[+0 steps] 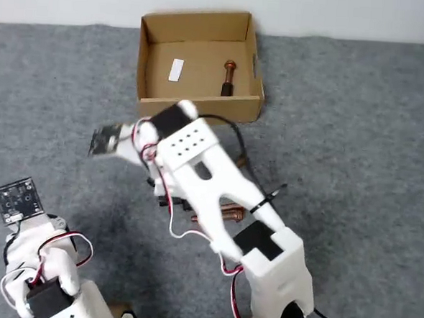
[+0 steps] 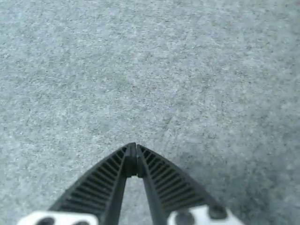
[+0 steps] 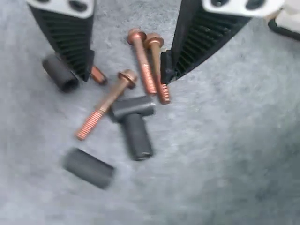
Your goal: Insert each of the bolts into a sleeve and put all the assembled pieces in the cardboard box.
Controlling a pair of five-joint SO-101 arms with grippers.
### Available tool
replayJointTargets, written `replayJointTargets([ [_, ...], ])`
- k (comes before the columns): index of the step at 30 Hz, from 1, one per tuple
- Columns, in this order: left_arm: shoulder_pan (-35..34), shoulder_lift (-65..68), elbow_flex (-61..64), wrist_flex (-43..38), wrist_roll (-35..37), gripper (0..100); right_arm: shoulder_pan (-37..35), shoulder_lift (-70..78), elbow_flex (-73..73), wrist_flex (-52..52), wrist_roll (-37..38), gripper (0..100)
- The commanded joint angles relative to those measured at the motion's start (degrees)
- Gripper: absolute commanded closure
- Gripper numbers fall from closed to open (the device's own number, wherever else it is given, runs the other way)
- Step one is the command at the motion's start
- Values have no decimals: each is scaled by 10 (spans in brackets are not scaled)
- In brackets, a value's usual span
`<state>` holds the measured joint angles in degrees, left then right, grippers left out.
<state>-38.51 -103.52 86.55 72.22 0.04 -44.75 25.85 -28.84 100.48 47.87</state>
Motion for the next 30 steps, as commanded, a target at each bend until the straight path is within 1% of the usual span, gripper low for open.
replayJointTargets([
  [1, -2, -3, -4, -4, -5, 995, -15, -38, 11, 22, 38, 753],
  [7, -2, -3, -5, -4, -4, 995, -18, 21, 12, 0, 62, 753],
  [15, -2, -3, -5, -4, -4, 995, -20, 66, 12, -72, 62, 753],
  [22, -2, -3, -5, -3, -5, 995, -21, 102, 12, -86, 62, 753],
  [28, -2, -3, -5, 0, -4, 995, -21, 132, 12, -128, 62, 755],
  [30, -2, -3, -5, 0, -4, 995, -21, 143, 12, -140, 61, 774],
])
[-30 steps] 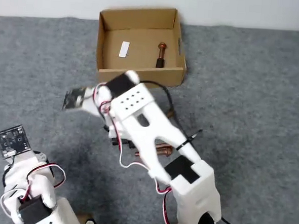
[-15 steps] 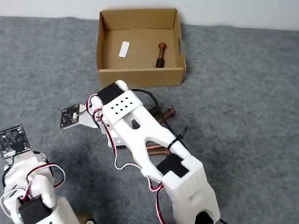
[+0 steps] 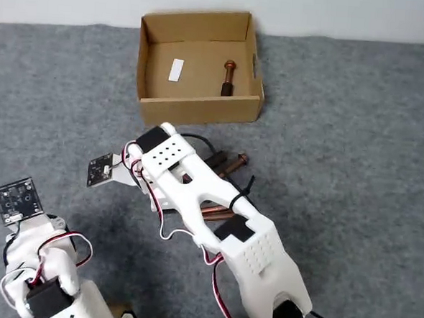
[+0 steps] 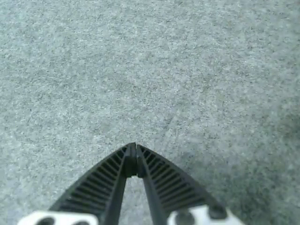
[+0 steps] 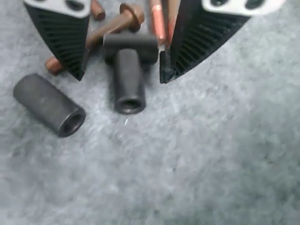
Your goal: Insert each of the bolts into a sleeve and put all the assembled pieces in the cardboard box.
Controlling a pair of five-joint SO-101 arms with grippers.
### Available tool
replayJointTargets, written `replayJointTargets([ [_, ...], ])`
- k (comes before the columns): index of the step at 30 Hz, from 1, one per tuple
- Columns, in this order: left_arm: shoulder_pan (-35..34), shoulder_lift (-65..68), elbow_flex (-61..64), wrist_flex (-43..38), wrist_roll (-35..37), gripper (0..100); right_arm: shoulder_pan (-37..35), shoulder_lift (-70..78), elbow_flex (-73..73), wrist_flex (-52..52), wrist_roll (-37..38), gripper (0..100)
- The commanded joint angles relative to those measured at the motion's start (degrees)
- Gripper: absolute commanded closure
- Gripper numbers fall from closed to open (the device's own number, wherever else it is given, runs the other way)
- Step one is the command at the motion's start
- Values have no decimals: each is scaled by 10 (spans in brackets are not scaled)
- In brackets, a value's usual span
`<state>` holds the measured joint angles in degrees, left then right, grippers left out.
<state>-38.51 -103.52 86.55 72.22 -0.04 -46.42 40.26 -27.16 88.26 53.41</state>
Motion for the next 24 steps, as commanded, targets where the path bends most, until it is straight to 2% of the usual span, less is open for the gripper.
replayJointTargets([
  [1, -2, -3, -5, 0, -4, 995, -4, 5, -4, -22, 6, 796],
  [9, -2, -3, -6, -2, -4, 995, -3, 29, -4, -25, 4, 987],
  [18, -1, -3, -26, -3, -2, 995, 0, -61, -5, 3, 3, 988],
  [24, 2, -3, -72, -3, -2, 995, 25, -151, -5, 40, -84, 989],
])
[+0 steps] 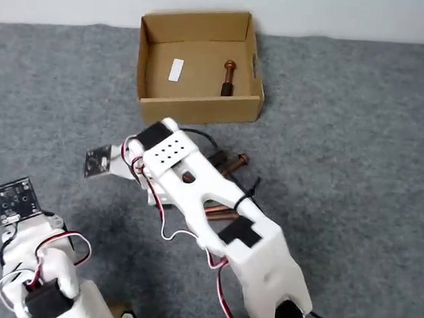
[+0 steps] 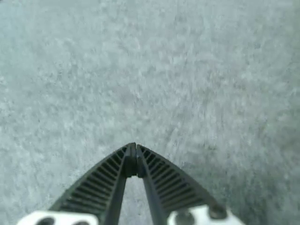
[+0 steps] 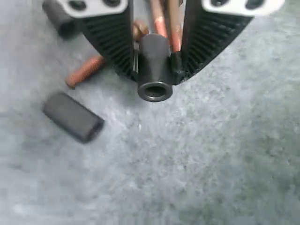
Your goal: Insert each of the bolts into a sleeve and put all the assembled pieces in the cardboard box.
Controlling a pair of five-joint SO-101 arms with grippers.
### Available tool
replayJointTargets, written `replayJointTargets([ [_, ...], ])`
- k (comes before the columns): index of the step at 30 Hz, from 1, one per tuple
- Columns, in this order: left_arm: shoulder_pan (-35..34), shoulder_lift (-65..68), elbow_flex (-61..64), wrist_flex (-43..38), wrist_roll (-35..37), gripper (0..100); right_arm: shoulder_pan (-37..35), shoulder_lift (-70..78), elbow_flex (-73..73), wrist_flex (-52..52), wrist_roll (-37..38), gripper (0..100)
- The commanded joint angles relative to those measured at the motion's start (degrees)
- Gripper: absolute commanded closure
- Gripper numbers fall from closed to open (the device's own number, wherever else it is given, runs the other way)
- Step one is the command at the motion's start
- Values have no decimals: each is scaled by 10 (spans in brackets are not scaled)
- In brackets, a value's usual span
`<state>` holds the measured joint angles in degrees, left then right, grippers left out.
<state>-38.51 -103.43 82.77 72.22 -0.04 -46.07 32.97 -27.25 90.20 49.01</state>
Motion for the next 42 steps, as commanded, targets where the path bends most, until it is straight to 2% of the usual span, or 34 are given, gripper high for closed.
replayJointTargets([
  [1, 3, -4, -36, -3, -2, 995, 28, -91, -4, 29, -54, 989],
  [8, 6, 0, -65, -3, -4, 992, 94, -198, -4, 99, -150, 989],
  [19, 113, 4, -138, 2, -15, 994, 254, -409, 18, 129, -258, 991],
  [25, 160, 149, -247, 37, -5, 994, 328, -524, 136, 129, -322, 991],
  [28, 210, 271, -335, 77, 34, 994, 371, -585, 192, 128, -356, 990],
  [32, 309, 418, -444, 141, 72, 994, 419, -652, 240, 127, -397, 990],
  [37, 436, 545, -529, 170, 76, 993, 469, -705, 312, 127, -450, 989],
  [39, 487, 582, -545, 167, 54, 993, 495, -717, 341, 127, -477, 989],
  [42, 556, 630, -549, 143, -30, 993, 545, -732, 375, 126, -506, 989],
])
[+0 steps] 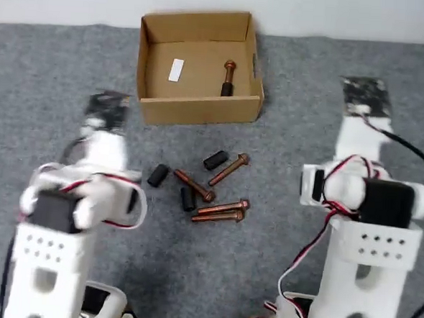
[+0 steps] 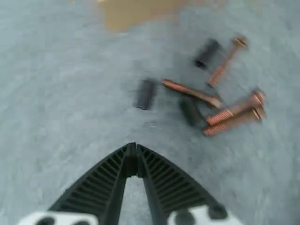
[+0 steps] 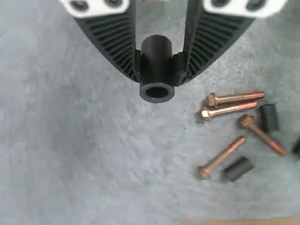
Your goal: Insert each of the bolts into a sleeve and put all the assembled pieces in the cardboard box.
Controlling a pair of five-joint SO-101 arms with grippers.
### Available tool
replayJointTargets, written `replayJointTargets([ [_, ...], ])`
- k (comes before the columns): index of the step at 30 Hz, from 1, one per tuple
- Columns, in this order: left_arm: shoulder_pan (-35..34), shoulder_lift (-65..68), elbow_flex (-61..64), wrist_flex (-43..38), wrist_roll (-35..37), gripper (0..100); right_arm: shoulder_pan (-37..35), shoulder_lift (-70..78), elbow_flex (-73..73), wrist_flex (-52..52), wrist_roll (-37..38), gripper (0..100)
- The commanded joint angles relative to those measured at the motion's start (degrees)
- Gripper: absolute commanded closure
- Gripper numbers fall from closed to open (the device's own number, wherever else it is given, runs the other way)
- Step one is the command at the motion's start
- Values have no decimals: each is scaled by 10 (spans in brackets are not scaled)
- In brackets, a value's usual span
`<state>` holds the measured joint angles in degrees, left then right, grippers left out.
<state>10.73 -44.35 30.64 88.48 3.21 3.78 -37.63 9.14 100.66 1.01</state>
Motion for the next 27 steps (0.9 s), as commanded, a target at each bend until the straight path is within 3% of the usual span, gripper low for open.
replayJointTargets([
  [1, 85, 55, -28, -21, -87, 993, 63, -30, 19, 22, -31, 989],
  [12, 207, 257, -32, -82, -253, 977, 167, -100, 39, 22, -34, 989],
  [18, 214, 353, -91, -55, -308, 850, 167, -122, 39, 22, -35, 989],
  [27, 218, 484, -204, -43, -348, 840, 167, -148, 44, 22, -35, 989],
])
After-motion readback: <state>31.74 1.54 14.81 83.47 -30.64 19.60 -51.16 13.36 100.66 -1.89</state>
